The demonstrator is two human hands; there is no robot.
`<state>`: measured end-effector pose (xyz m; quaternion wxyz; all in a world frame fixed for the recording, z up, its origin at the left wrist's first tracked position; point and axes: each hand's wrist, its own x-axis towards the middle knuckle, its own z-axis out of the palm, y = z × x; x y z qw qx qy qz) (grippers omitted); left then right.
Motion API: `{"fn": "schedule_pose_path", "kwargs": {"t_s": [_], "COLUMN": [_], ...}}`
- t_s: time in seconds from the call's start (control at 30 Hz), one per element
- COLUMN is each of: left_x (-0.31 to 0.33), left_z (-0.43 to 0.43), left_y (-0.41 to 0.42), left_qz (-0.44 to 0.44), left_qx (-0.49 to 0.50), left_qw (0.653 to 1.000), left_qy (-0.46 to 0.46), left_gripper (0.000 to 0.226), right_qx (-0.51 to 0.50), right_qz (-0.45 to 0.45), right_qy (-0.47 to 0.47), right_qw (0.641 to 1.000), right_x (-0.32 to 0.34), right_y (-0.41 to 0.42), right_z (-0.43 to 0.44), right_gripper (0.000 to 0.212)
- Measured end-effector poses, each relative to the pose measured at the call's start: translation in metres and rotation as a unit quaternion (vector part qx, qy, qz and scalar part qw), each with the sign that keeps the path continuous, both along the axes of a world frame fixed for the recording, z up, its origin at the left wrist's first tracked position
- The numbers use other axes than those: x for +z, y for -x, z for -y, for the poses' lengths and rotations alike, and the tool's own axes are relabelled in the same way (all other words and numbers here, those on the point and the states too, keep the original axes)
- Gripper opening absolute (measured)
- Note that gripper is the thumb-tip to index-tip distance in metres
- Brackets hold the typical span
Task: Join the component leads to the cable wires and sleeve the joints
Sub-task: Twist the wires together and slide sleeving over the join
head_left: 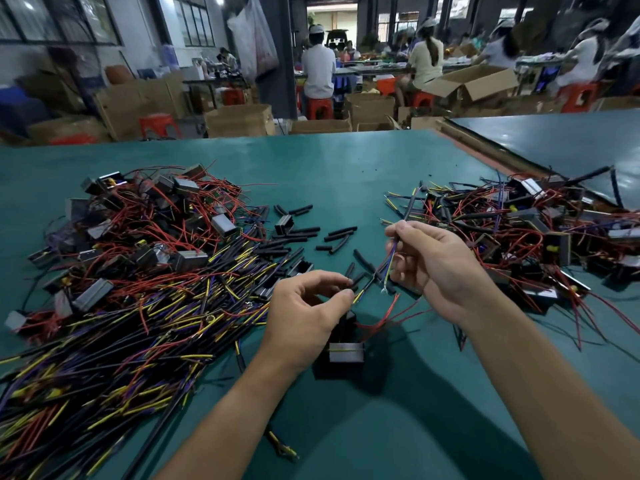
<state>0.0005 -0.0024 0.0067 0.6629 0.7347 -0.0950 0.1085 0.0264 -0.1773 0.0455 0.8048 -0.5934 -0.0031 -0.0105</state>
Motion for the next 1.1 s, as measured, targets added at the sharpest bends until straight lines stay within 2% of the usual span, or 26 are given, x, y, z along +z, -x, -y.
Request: {"fn": "schedule_pose_path", "kwargs": {"t_s": [0.17, 0.37, 0.53, 0.67, 0.77, 0.87, 1.1], "left_x": [0.004, 0.005, 0.003, 0.003, 0.004, 0.003, 0.003], "left_z": [-0.003, -0.003, -0.002, -0.006, -0.006, -0.006, -0.007], "left_y": [0.001, 0.002, 0.002, -0.001, -0.001, -0.001, -0.002], "left_qz": [-0.012, -0.026, -0.016, -0.023, -0.028, -0.025, -0.024], "left_qx": [-0.014, -0.041, -0.047, -0.045, -0.048, -0.042, -0.015], "left_qw": [1.0, 0.999, 0.998, 0.998, 0.998, 0.998, 0.999], "left_qy": [-0.017, 0.019, -0.025, -0.03, -0.029, -0.034, -0.026], "left_gripper": [0.012, 0.006, 0.016, 0.022, 0.02, 0.014, 0.017], "right_qx": [0.028, 0.032, 0.052, 0.087, 0.133, 0.145, 0.184], "right_qz": [0.007, 0.038, 0.046, 0.046, 0.05, 0.048, 0.07], "right_qy": [0.063, 0.112, 0.131, 0.137, 0.181, 0.196, 0.206], "right_qw": [0.998, 0.992, 0.989, 0.986, 0.973, 0.969, 0.958], "right_x": [-0.001, -0.004, -0.004, -0.005, -0.008, -0.007, -0.005], "right_y": [0.003, 0.004, 0.007, 0.008, 0.009, 0.009, 0.01], "right_z": [-0.006, -0.008, -0.01, -0.01, -0.008, -0.004, 0.001], "right_gripper": [0.022, 0.02, 0.017, 0.006, 0.018, 0.018, 0.024]}}
